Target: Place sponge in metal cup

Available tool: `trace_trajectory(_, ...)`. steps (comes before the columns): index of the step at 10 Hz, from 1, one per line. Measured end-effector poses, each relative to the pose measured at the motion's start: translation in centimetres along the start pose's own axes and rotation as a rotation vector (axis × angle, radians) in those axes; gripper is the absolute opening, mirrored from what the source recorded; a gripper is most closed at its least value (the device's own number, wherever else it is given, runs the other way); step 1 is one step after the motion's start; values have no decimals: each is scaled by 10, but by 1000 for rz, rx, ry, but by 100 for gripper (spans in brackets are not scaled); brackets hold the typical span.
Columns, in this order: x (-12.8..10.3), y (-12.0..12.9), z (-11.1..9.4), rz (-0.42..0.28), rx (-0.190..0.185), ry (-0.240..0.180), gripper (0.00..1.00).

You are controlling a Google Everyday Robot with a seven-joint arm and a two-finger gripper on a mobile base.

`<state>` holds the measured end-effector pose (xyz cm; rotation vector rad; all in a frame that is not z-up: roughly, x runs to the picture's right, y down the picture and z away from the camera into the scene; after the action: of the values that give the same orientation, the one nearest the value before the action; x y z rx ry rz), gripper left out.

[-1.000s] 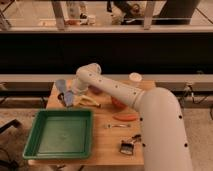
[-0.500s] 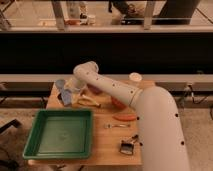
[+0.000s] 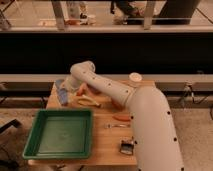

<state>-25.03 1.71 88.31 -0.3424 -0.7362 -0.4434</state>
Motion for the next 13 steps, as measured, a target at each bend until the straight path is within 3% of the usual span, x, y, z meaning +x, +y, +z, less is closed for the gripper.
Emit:
trace_trajectory(4,9,-2,2,-5,7,1,0)
trace_trajectory(6,9,-8,-4,-24,8,23,0)
trace_trajectory(10,-3,-17,-11,-54,-19,37,0)
trace_trajectory(13,-21,-28,-22,-58,-27,19,0)
